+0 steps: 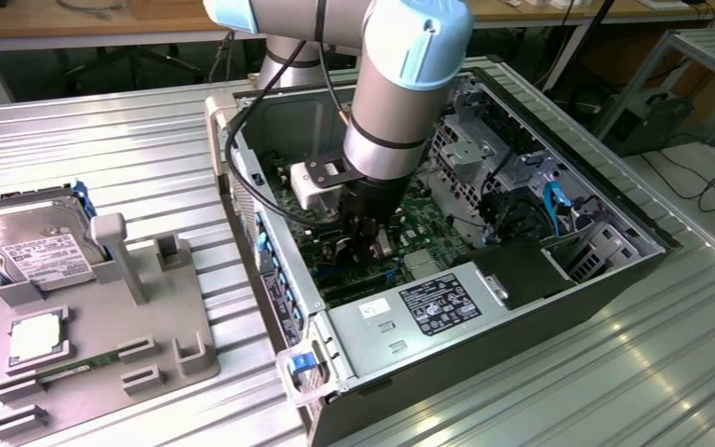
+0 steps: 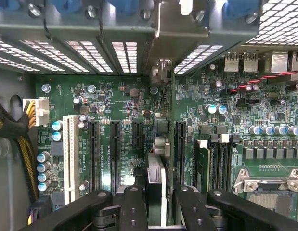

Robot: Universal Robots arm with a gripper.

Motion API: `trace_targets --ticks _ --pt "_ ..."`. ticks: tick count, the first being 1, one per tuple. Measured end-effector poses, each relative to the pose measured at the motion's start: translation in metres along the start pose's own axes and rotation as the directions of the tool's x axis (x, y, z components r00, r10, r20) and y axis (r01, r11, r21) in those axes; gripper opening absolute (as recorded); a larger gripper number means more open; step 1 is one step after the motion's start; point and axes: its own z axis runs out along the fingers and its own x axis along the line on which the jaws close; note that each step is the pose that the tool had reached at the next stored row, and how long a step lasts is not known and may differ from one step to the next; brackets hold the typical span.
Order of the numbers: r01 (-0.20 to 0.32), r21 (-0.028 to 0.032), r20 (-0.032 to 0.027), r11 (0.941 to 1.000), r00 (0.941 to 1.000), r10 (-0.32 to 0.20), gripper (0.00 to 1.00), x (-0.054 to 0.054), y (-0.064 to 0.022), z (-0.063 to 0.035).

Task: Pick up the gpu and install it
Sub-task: 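Insert the gpu into the slot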

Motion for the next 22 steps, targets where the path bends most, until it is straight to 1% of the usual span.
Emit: trace_targets --ticks 9,10,11,12,13,14,16,18,20,22 --pt "0.000 0.0000 0.0008 1.0000 1.0000 0.000 0.28 0.000 0.0000 0.0000" --pt "0.000 0.0019 0.0045 1.0000 1.0000 0.000 0.29 0.000 -0.0002 0.0013" --pt "0.000 0.0017 0.0024 1.0000 1.0000 0.000 0.29 0.000 -0.0002 0.0009" --pt "0.000 0.0015 0.0016 1.0000 1.0000 0.000 0.29 0.000 -0.0002 0.0006" --pt "0.000 0.0014 0.0009 1.0000 1.0000 0.000 0.35 0.000 -0.0001 -0.0001" --pt "0.000 0.0019 0.0007 1.0000 1.0000 0.000 0.35 0.000 -0.0001 -0.0015" --pt "0.000 0.0031 0.0008 1.0000 1.0000 0.000 0.35 0.000 0.0000 -0.0060" --pt "0.001 0.0055 0.0010 1.0000 1.0000 -0.001 0.35 -0.001 0.0001 -0.0128" --pt "0.001 0.0085 0.0009 1.0000 1.0000 -0.001 0.35 -0.001 0.0002 -0.0209" --pt "0.001 0.0121 0.0009 0.9999 1.0000 -0.001 0.35 -0.002 0.0003 -0.0314"
